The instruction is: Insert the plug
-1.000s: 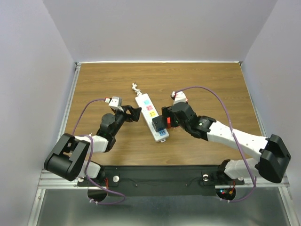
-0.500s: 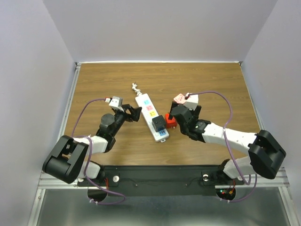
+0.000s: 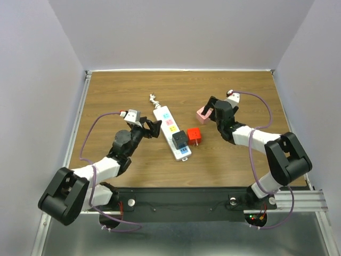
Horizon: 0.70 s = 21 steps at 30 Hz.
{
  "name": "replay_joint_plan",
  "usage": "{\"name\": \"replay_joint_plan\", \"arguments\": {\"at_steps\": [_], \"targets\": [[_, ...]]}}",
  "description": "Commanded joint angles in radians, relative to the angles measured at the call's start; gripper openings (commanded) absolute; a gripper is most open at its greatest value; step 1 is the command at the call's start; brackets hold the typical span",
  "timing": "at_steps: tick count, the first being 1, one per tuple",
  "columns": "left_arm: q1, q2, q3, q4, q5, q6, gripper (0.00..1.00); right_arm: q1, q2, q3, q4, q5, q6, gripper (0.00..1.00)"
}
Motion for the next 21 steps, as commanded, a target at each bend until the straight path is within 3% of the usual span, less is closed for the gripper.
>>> {"name": "replay_joint_plan", "arguments": {"at_steps": [1, 4, 7, 21], "targets": [[-0.007, -0.084, 0.031, -0.052, -0.050, 0.008, 0.90, -0.049, 0.020, -0.051, 0.199, -0.176, -0.011, 1.00], [-0.009, -0.104, 0.025, -0.061, -0.053, 0.005, 0.90, -0.097, 0.038, -0.091, 0.273, -0.279, 0.041, 1.00], [-0.012, -0.101, 0.020, -0.060, -0.070, 0.007, 0.90, -0.101, 0.072, -0.112, 0.302, -0.279, 0.054, 1.00], [-0.053, -0.018, 0.057, -0.043, -0.096, 0.076, 0.90, -0.120, 0.278, -0.022, 0.439, -0.483, 0.065, 1.00]]}}
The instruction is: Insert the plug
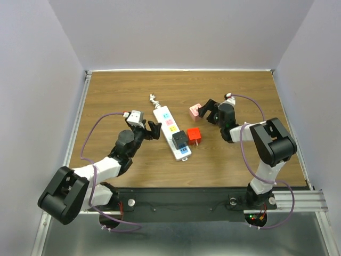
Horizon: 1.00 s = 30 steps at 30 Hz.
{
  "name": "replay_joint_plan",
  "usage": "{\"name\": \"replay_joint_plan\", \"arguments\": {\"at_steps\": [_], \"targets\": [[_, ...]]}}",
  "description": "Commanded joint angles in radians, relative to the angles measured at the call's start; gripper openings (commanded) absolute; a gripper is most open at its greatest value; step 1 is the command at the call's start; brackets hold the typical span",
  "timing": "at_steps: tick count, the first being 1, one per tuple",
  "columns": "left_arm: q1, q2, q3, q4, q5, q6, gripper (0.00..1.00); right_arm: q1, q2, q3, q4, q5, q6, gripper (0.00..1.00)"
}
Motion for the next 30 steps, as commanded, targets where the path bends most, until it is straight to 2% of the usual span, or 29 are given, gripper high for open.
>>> {"name": "replay_joint_plan", "arguments": {"at_steps": [1, 9, 15, 19, 22, 27, 30], "targets": [[-0.027, 0.000, 0.054, 0.056, -0.019, 0.052, 0.90, -0.004, 0.035, 0.031, 0.102, -0.114, -0.008, 0.99], [-0.039, 0.004, 0.053, 0.051, -0.045, 0.059, 0.90, -0.004, 0.026, 0.015, 0.182, -0.219, -0.002, 0.94], [-0.043, -0.007, 0.051, 0.051, -0.045, 0.062, 0.90, -0.004, 0.058, 0.031, 0.187, -0.245, 0.009, 0.84], [-0.062, 0.017, 0.082, 0.069, -0.025, 0.116, 0.90, -0.003, 0.028, -0.012, 0.225, -0.239, -0.013, 0.83], [-0.090, 0.106, 0.155, 0.079, -0.005, 0.196, 0.90, -0.003, -0.025, -0.055, 0.234, -0.187, -0.022, 0.84], [-0.121, 0.279, 0.345, 0.057, 0.083, 0.305, 0.87, -0.004, -0.210, -0.182, 0.236, -0.064, -0.036, 0.86], [-0.125, 0.390, 0.483, -0.039, 0.153, 0.343, 0.87, -0.004, -0.317, -0.257, 0.234, -0.027, -0.039, 0.88]]}}
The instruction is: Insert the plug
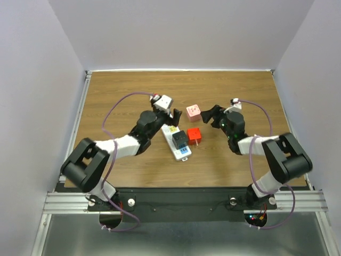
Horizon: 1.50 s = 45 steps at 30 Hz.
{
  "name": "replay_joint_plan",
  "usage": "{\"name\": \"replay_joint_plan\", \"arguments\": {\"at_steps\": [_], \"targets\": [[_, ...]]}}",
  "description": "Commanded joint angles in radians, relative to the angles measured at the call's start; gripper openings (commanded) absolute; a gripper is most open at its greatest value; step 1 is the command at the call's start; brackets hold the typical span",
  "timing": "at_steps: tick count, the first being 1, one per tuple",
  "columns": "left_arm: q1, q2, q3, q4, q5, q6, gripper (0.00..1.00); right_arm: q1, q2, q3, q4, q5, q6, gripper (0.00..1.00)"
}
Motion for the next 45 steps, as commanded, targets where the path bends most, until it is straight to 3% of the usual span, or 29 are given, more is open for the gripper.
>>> {"name": "replay_joint_plan", "arguments": {"at_steps": [1, 5, 11, 24, 35, 38, 40, 41, 43, 44, 45], "targets": [[-0.016, 0.100, 0.167, -0.065, 0.098, 0.120, 0.86, -0.003, -0.156, -0.077, 0.077, 0.118, -0.023, 0.88], [-0.059, 0.263, 0.357, -0.207, 0.095, 0.208, 0.82, -0.003, -0.281, -0.168, 0.077, 0.170, -0.011, 0.89], [-0.070, 0.410, 0.501, -0.299, 0.090, 0.225, 0.75, -0.004, -0.487, -0.274, 0.072, 0.161, -0.027, 0.91], [-0.073, 0.524, 0.609, -0.340, 0.076, 0.228, 0.68, -0.004, -0.700, -0.357, 0.005, 0.129, -0.074, 0.92], [-0.071, 0.543, 0.634, -0.311, 0.046, 0.214, 0.63, -0.003, -0.753, -0.363, -0.034, 0.115, -0.097, 0.92], [-0.071, 0.546, 0.641, -0.313, 0.050, 0.214, 0.50, -0.004, -0.763, -0.367, -0.041, 0.115, -0.101, 0.92], [-0.071, 0.550, 0.650, -0.322, 0.052, 0.211, 0.35, -0.004, -0.771, -0.367, -0.047, 0.114, -0.104, 0.92], [-0.070, 0.550, 0.651, -0.328, 0.053, 0.212, 0.35, -0.003, -0.774, -0.367, -0.049, 0.112, -0.104, 0.92], [-0.071, 0.558, 0.658, -0.342, 0.058, 0.212, 0.22, -0.004, -0.779, -0.369, -0.052, 0.112, -0.107, 0.92], [-0.070, 0.561, 0.660, -0.346, 0.061, 0.209, 0.07, -0.003, -0.780, -0.367, -0.057, 0.114, -0.109, 0.92], [-0.071, 0.561, 0.657, -0.346, 0.063, 0.206, 0.05, -0.004, -0.779, -0.367, -0.058, 0.112, -0.109, 0.92]]}}
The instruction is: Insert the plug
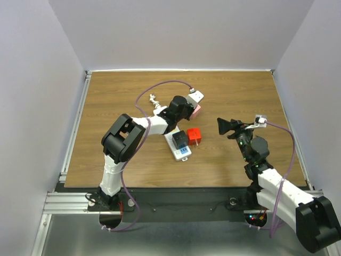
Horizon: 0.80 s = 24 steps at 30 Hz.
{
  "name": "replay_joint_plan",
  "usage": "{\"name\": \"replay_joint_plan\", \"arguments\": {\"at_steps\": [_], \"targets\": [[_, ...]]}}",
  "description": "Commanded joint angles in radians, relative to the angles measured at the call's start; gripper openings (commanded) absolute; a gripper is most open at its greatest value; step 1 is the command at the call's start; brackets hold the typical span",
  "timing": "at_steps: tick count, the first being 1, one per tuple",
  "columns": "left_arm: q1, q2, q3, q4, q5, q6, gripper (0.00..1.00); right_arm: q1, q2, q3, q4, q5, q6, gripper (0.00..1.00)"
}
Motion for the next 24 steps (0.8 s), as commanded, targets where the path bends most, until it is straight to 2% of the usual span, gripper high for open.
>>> {"name": "replay_joint_plan", "arguments": {"at_steps": [1, 11, 20, 24], "targets": [[-0.002, -0.001, 0.045, 0.014, 0.006, 0.001, 0.05, -0.004, -0.013, -0.007, 0.001, -0.009, -0.026, 0.92], [0.002, -0.017, 0.037, 0.021, 0.021, -0.034, 0.00, -0.003, 0.003, 0.003, -0.011, -0.012, -0.041, 0.92], [0.021, -0.203, -0.183, 0.260, 0.031, -0.195, 0.00, -0.004, 0.063, 0.024, -0.010, -0.040, -0.072, 0.92], [0.024, -0.272, -0.230, 0.299, 0.070, -0.218, 0.00, -0.004, 0.074, 0.020, 0.013, -0.086, -0.092, 0.94]]}}
